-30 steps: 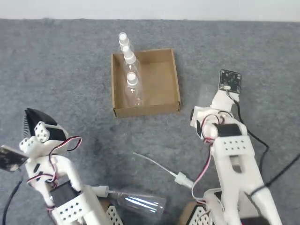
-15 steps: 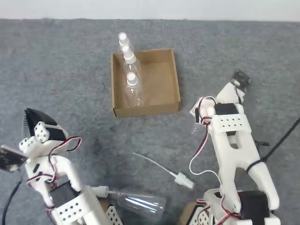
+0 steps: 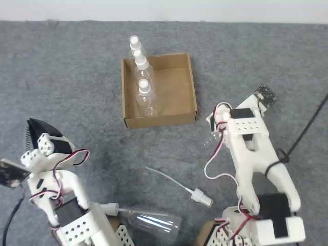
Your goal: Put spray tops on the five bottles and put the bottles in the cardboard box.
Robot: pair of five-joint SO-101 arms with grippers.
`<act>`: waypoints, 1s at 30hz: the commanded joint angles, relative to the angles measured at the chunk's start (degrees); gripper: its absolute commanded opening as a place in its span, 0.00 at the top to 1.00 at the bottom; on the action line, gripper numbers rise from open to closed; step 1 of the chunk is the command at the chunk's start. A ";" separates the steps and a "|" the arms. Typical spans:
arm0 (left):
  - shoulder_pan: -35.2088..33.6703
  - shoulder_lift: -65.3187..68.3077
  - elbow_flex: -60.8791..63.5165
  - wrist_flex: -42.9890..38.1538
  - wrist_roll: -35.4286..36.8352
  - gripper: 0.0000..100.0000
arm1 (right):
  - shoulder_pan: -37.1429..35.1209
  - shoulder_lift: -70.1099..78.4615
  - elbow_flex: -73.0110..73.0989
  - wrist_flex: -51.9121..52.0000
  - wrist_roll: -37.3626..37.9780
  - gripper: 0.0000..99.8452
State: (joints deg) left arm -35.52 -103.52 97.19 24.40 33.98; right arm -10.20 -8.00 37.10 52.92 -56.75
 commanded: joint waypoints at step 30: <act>0.18 -0.88 -0.66 -2.11 0.09 0.98 | -8.84 -7.34 -5.19 3.65 -1.41 0.63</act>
State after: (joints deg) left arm -35.52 -103.52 97.19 24.40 33.98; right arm -18.64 -8.53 34.90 56.53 -59.03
